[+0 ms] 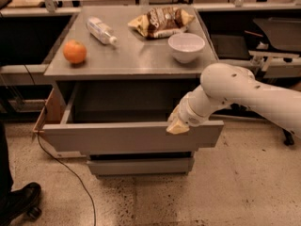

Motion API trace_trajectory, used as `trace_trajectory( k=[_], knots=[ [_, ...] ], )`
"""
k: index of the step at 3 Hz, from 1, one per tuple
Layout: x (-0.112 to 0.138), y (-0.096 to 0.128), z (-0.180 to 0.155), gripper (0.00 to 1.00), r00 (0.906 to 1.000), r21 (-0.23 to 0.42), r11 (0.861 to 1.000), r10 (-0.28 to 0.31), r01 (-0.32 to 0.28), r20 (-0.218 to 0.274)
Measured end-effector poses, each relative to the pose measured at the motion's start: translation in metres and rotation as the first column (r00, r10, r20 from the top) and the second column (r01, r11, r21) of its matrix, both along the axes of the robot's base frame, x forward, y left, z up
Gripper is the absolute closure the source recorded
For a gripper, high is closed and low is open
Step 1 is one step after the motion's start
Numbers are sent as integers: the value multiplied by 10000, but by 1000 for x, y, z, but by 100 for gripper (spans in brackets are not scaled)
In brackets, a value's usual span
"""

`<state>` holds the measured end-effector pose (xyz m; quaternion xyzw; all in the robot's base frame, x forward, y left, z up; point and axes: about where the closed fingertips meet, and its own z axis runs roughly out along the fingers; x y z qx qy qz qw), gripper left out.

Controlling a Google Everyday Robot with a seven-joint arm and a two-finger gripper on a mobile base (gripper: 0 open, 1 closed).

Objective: Open top drawer

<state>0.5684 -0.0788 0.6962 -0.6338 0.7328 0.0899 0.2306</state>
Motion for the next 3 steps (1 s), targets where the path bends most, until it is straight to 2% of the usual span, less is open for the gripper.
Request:
trace_trajectory(
  k=[1,2,3],
  knots=[
    [-15,-2,6,58,9994,48,10000,-61,63,-345],
    [-15,-2,6,34,9994,48,10000,-61,63,-345],
    [-17,-10,25,11,9977,11,9996,-292,293,-620]
  ],
)
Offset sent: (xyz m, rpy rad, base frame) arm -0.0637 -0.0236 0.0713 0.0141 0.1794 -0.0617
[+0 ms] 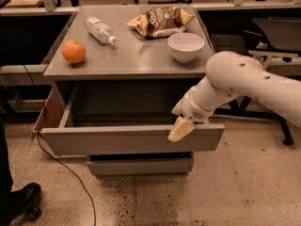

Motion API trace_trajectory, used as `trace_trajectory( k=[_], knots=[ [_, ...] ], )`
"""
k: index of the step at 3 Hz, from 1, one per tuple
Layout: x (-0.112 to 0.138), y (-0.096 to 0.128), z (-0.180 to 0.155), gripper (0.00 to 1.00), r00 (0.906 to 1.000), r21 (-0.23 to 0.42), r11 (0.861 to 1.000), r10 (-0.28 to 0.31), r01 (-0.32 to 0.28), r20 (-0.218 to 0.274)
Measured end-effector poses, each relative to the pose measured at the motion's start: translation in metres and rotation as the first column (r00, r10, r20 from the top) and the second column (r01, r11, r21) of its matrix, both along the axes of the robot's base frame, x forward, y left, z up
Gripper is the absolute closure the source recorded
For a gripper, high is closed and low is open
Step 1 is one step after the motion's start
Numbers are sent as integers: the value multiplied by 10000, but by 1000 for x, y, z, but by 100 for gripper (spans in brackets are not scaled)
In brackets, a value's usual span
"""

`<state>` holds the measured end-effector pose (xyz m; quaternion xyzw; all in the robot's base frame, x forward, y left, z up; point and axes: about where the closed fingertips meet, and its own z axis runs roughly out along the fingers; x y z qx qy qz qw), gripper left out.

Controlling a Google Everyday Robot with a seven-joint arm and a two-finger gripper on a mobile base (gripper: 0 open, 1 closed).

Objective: Open top drawer

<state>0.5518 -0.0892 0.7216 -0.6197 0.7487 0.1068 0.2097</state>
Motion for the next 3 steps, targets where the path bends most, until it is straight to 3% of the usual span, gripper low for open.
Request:
trace_trajectory(
  k=[1,2,3],
  knots=[
    [6,-11,24,0,9993,-109,9996,-280,277,-233],
    [15,-15,37,14,9987,-121,9991,-405,402,-296],
    [25,-17,37,38,9975,-93,9984,-558,554,-428]
  ],
)
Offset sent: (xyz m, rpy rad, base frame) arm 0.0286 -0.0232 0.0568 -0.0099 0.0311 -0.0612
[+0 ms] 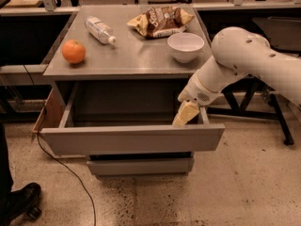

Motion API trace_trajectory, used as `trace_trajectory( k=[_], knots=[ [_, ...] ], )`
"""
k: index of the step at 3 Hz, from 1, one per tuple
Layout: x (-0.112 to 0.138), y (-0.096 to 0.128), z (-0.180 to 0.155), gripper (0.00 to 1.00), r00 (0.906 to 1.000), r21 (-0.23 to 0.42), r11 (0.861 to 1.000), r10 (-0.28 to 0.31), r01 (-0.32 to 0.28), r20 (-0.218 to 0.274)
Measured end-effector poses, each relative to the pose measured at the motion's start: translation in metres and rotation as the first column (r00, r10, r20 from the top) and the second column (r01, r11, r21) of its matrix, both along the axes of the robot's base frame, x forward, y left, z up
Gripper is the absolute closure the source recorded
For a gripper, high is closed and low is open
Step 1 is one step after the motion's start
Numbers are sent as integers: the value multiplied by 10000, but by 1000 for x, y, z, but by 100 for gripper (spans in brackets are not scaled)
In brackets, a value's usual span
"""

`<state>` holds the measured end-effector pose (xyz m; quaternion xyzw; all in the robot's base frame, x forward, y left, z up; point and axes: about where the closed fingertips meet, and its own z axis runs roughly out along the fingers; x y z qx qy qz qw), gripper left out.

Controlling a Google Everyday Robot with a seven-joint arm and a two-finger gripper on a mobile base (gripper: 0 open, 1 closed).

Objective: Open top drawer

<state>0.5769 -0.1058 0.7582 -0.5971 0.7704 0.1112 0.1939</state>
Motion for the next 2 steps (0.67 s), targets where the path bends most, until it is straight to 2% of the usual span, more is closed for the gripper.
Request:
trace_trajectory(
  k=[2],
  knots=[
    [18,7,-20,85,9996,297,9992,-283,284,-25]
  ],
)
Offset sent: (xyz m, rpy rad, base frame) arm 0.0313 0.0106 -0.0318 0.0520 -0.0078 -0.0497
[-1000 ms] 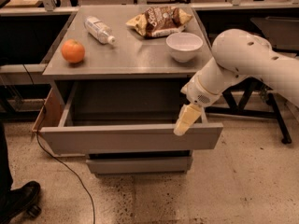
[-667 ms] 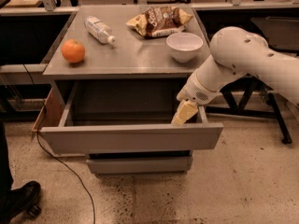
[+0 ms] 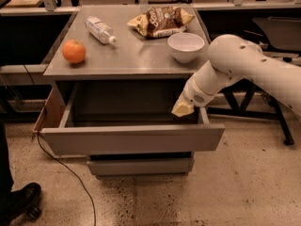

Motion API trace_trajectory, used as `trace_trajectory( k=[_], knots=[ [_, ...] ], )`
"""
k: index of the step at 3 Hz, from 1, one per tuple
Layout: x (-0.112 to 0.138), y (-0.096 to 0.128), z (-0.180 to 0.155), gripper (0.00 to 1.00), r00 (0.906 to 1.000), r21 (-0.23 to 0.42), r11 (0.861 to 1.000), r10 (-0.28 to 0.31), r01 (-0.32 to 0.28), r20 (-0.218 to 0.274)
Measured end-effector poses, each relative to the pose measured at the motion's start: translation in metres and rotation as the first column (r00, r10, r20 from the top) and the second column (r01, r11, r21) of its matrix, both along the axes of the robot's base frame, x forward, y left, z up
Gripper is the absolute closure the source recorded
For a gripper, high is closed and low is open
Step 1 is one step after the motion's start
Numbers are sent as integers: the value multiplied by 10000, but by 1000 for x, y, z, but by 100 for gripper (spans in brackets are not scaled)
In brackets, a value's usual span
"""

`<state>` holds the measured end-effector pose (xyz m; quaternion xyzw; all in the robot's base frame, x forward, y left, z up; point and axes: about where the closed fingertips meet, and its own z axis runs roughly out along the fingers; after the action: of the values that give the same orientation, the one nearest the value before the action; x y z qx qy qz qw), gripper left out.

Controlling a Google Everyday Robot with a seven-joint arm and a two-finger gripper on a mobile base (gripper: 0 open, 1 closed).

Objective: Open top drawer

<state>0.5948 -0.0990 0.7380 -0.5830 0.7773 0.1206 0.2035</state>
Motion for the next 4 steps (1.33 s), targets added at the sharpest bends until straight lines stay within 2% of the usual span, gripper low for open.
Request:
trace_trajectory(
  k=[1,2,3,4],
  knots=[
    [11,3,-16,100,9998,182,9997,-169,168,68],
    [11,5,-35,100,9995,421,9987,-288,283,99],
    [-6,6,-51,100,9994,669,9972,-333,324,115],
    [-8,6,-51,100,9994,693,9971,-332,324,108]
  ],
)
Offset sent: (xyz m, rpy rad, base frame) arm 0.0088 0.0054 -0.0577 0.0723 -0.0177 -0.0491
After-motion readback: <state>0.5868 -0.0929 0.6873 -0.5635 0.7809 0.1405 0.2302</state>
